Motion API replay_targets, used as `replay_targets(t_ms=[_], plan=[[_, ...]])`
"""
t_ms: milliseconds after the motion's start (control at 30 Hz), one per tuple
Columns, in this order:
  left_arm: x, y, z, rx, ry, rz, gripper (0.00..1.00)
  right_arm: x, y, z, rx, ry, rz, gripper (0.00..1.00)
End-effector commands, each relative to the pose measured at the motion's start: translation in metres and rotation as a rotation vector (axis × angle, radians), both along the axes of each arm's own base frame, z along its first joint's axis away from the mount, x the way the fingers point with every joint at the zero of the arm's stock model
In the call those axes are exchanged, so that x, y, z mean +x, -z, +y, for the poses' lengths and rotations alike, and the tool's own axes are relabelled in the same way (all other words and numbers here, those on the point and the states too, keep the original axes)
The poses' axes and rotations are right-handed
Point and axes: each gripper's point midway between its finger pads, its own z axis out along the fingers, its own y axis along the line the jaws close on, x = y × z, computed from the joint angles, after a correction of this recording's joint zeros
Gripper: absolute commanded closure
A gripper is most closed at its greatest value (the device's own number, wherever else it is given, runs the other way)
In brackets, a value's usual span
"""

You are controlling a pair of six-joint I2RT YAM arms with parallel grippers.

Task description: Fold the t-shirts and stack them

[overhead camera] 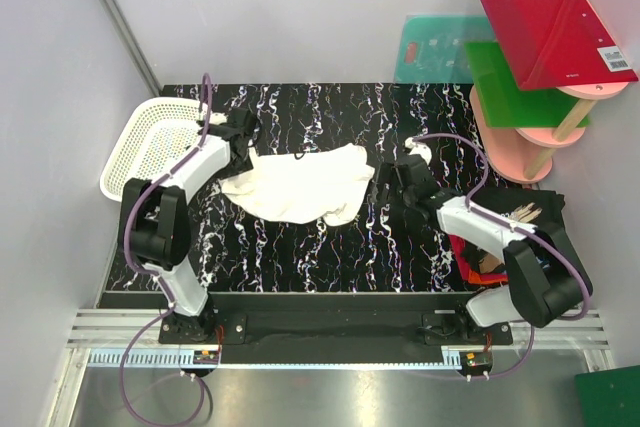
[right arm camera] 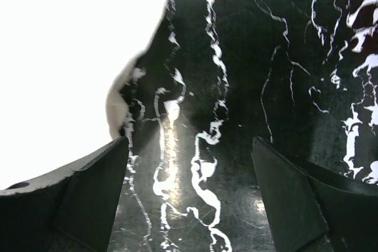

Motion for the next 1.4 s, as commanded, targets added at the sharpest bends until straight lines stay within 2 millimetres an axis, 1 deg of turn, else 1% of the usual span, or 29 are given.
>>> replay_targets(t_ms=[0,67,133,200,233,267,333,367,467,500,600,633,700,733,800,833,900,933,967,1000,1033,1067,1100,1167,1200,1233,1300,1333,1367], plan=[[-0.003,-0.035,0.008,0.0,-0.034,-0.121,0.01,0.018,-0.061,0.017,0.14,0.006,-0.182,0.08],[-0.008,-0.044,0.008,-0.016,-0.028,-0.144,0.01,0.021,-0.065,0.021,0.17,0.005,-0.204,0.09],[-0.015,-0.055,0.008,-0.027,-0.022,-0.173,0.01,0.024,-0.063,0.027,0.198,-0.002,-0.201,0.09],[-0.019,-0.061,0.007,-0.04,-0.015,-0.193,0.01,0.03,-0.055,0.038,0.218,-0.018,-0.169,0.11],[-0.023,-0.067,0.007,-0.047,-0.013,-0.212,0.01,0.032,-0.051,0.043,0.226,-0.032,-0.157,0.11],[-0.025,-0.07,0.008,-0.043,-0.008,-0.218,0.01,0.037,-0.044,0.049,0.23,-0.043,-0.14,0.12],[-0.028,-0.075,0.01,-0.04,0.0,-0.227,0.01,0.038,-0.035,0.059,0.243,-0.061,-0.107,0.13],[-0.029,-0.076,0.011,-0.034,0.005,-0.226,0.01,0.041,-0.025,0.062,0.229,-0.062,-0.071,0.13],[-0.032,-0.076,0.012,-0.029,0.009,-0.224,0.01,0.045,-0.012,0.071,0.228,-0.07,-0.031,0.15],[-0.034,-0.074,0.013,-0.026,0.009,-0.218,0.01,0.047,-0.011,0.073,0.234,-0.071,-0.033,0.16],[-0.036,-0.067,0.011,-0.034,0.012,-0.199,0.01,0.05,-0.009,0.086,0.267,-0.091,-0.06,0.3],[-0.037,-0.066,0.011,-0.032,0.013,-0.194,0.01,0.053,-0.013,0.09,0.279,-0.099,-0.079,0.55],[-0.039,-0.057,0.011,-0.028,0.016,-0.169,0.02,0.054,-0.011,0.096,0.271,-0.098,-0.084,0.93],[-0.04,-0.053,0.011,-0.03,0.019,-0.158,0.03,0.056,-0.015,0.099,0.267,-0.098,-0.095,1.0],[-0.042,-0.044,0.01,-0.032,0.023,-0.133,0.04,0.06,-0.022,0.099,0.231,-0.089,-0.132,1.0],[-0.043,-0.04,0.008,-0.037,0.026,-0.124,0.04,0.064,-0.029,0.097,0.221,-0.08,-0.158,1.0],[-0.046,-0.033,0.008,-0.038,0.025,-0.105,0.04,0.074,-0.041,0.085,0.163,-0.036,-0.216,1.0],[-0.047,-0.03,0.006,-0.048,0.028,-0.104,0.04,0.08,-0.053,0.081,0.143,-0.021,-0.249,1.0],[-0.047,-0.028,0.005,-0.051,0.028,-0.101,0.04,0.088,-0.059,0.069,0.073,0.013,-0.288,1.0],[-0.049,-0.026,0.004,-0.053,0.031,-0.1,0.04,0.095,-0.073,0.065,0.049,0.029,-0.323,1.0],[-0.049,-0.025,0.002,-0.061,0.036,-0.099,0.04,0.099,-0.08,0.059,0.015,0.043,-0.343,1.0],[-0.05,-0.024,0.001,-0.063,0.038,-0.097,0.04,0.105,-0.089,0.047,-0.058,0.076,-0.378,1.0],[-0.05,-0.024,0.0,-0.065,0.039,-0.101,0.04,0.113,-0.106,0.042,-0.077,0.1,-0.417,1.0],[-0.05,-0.023,-0.003,-0.073,0.046,-0.101,0.04,0.121,-0.126,0.033,-0.132,0.103,-0.466,1.0],[-0.05,-0.022,-0.003,-0.074,0.047,-0.1,0.04,0.126,-0.141,0.034,-0.132,0.097,-0.495,1.0],[-0.05,-0.022,-0.005,-0.077,0.048,-0.102,0.04,0.126,-0.155,0.032,-0.152,0.079,-0.523,1.0],[-0.052,-0.02,-0.006,-0.078,0.054,-0.095,0.04,0.124,-0.173,0.038,-0.138,0.032,-0.554,1.0],[-0.052,-0.019,-0.007,-0.079,0.054,-0.095,0.04,0.117,-0.186,0.038,-0.118,0.014,-0.569,1.0],[-0.054,-0.017,-0.008,-0.081,0.056,-0.088,0.04,0.11,-0.191,0.046,-0.082,-0.038,-0.57,1.0]])
